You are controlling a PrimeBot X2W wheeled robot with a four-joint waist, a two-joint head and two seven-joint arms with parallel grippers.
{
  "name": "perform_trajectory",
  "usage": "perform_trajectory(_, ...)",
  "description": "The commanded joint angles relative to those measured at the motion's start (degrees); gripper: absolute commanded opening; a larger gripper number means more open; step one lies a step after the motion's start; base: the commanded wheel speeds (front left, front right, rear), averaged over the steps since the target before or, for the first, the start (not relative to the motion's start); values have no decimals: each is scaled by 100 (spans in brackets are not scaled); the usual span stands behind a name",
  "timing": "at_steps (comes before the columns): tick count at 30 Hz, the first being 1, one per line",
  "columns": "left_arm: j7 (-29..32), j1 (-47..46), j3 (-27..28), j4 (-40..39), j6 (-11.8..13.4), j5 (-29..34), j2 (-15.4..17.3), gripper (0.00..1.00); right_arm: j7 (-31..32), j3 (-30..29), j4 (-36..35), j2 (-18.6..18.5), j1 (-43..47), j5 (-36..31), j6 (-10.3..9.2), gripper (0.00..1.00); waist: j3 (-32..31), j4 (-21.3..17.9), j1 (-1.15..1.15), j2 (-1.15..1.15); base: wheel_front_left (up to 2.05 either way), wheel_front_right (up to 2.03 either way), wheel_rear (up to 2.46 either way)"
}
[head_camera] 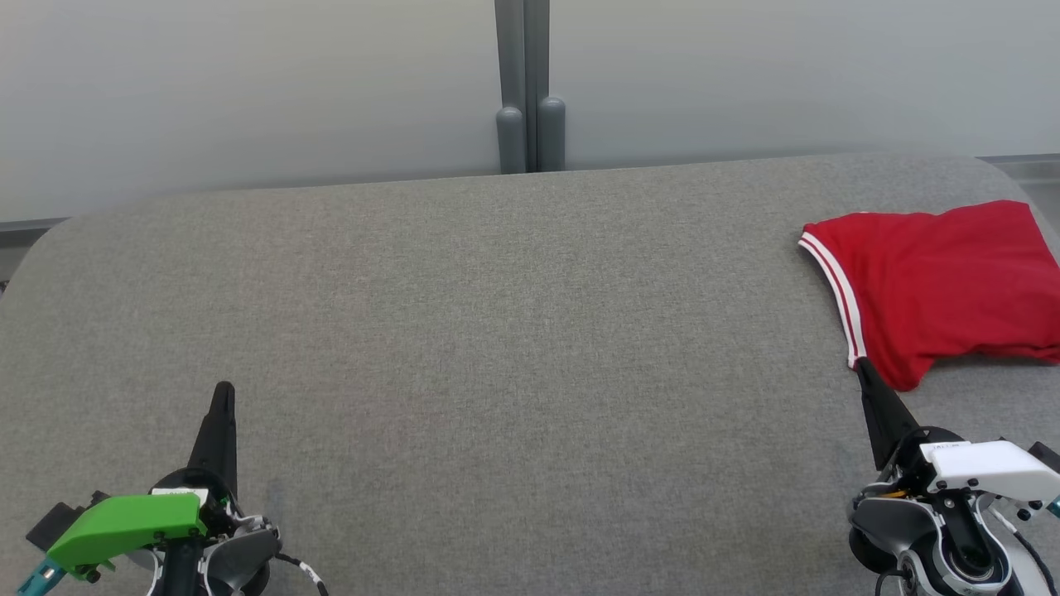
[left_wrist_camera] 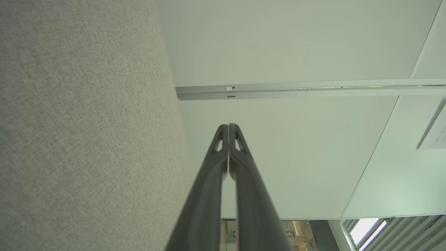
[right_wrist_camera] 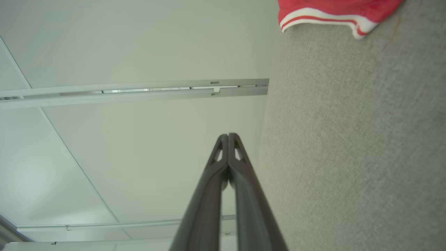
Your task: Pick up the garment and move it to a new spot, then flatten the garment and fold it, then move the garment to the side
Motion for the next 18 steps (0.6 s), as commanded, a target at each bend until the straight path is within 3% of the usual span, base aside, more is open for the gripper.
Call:
perform_trajectory(1, -1, -65, 27, -16, -34, -1, 40, 0, 19, -14, -24, -7, -51, 25, 2, 0, 0, 0, 0, 0, 0, 0, 0)
perform_trajectory(18, -1, -65, 27, -16, -34, -1, 40, 0, 18, -13, -24, -7, -51, 26, 2, 0, 0, 0, 0, 0, 0, 0, 0)
